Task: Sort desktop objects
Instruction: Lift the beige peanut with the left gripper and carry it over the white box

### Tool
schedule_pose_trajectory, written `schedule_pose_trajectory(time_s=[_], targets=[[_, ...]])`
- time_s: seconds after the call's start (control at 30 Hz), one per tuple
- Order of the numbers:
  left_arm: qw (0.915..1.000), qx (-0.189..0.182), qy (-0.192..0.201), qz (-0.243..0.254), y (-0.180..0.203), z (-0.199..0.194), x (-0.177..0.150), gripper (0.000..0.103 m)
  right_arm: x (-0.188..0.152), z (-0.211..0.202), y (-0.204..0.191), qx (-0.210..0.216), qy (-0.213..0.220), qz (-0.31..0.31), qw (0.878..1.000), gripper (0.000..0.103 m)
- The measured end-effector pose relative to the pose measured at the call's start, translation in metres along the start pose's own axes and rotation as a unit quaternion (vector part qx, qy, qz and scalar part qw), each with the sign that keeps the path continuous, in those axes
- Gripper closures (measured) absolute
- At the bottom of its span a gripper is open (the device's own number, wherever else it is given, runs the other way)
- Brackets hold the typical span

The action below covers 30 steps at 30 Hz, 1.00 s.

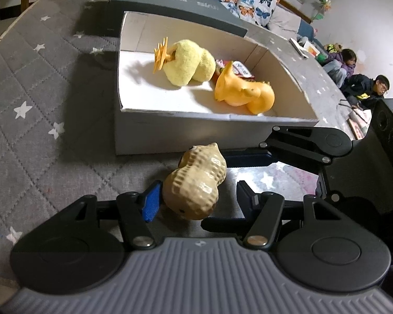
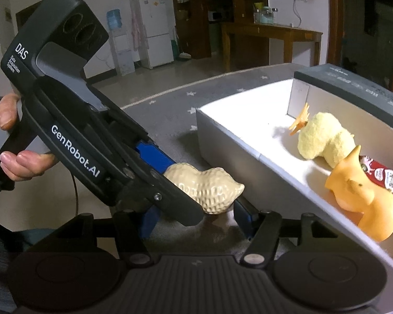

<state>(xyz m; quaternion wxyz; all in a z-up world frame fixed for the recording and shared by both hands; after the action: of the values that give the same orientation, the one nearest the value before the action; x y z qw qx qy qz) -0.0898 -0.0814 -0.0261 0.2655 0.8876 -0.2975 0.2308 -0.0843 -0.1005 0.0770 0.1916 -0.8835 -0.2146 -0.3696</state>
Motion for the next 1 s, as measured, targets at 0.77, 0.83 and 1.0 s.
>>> schedule_pose_trajectory(time_s=[0.77,0.83,1.0], targets=[[0.9976,-0.002,0.045,0.054,0.020,0.014,0.102,0.042,0.070,-0.040,0.057,-0.059,0.051,-0.016,0.997,0.040],[0.9982,-0.004,0.038,0.047,0.016,0.022,0.104,0.042,0.068,-0.033,0.067,-0.059,0.040,-0.007,0.997,0.040],[0.9990,-0.002,0.025,0.037,0.007,0.037,0.106,0.042,0.063,-0.019,0.079,-0.056,0.022,0.007,0.998,0.040]])
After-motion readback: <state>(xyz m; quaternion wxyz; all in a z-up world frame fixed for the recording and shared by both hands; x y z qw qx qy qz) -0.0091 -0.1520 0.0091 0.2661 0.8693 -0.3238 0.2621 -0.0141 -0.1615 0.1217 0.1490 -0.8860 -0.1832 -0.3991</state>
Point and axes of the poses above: each gripper's, at about its wrist camera, not at the fingertips, and z roughly the way its jaws point, y to its right, x to its top, the point moved 8 cm from there along z, roughly the way its jaws point, and after that the axes turned 4 degrees about z, right-handed, at the moved point
